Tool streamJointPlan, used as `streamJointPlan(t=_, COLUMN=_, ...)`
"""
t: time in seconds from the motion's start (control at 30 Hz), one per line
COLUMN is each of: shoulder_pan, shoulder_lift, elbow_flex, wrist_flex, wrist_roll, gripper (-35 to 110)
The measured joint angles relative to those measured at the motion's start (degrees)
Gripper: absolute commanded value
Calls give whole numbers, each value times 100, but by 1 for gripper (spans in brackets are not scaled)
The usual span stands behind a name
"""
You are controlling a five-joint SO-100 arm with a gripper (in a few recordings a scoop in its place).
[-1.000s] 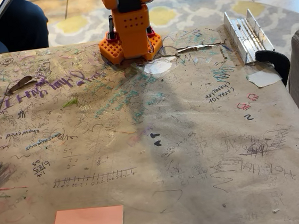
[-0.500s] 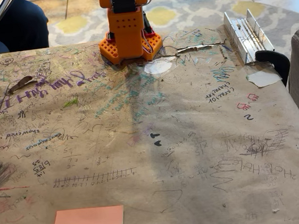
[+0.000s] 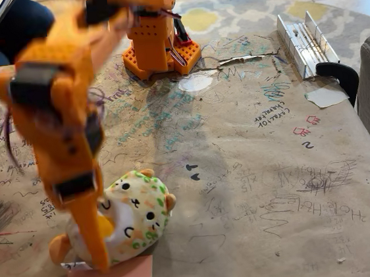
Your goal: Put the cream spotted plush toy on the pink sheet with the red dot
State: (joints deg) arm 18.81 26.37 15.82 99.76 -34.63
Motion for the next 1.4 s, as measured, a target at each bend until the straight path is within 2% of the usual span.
streamJointPlan(t=0.2, shoulder_pan=105, shoulder_lift=-211, elbow_flex=-1257, wrist_flex=44, wrist_roll=-343, gripper=32)
streamJointPlan(t=0.37, shoulder_pan=62, shoulder_lift=-167, elbow_flex=-1336, wrist_flex=44, wrist_roll=-527, gripper=34)
streamJointPlan(t=0.57, shoulder_pan=-123, shoulder_lift=773, elbow_flex=-958, wrist_flex=44, wrist_roll=-1002, gripper=45)
streamJointPlan(t=0.73, shoulder_pan=-325, shoulder_lift=2048, elbow_flex=1213, wrist_flex=-26, wrist_roll=-1151, gripper=46)
streamJointPlan(t=0.83, shoulder_pan=-334, shoulder_lift=3155, elbow_flex=2689, wrist_flex=-650, wrist_roll=-1055, gripper=46)
streamJointPlan(t=0.97, shoulder_pan=-466, shoulder_lift=5317, elbow_flex=5757, wrist_flex=-2355, wrist_roll=-1099, gripper=44)
streamJointPlan(t=1.13, shoulder_pan=-896, shoulder_lift=8235, elbow_flex=10055, wrist_flex=-3085, wrist_roll=-826, gripper=44)
streamJointPlan(t=1.4, shoulder_pan=-721, shoulder_lift=9431, elbow_flex=10846, wrist_flex=-3621, wrist_roll=-729, gripper=43)
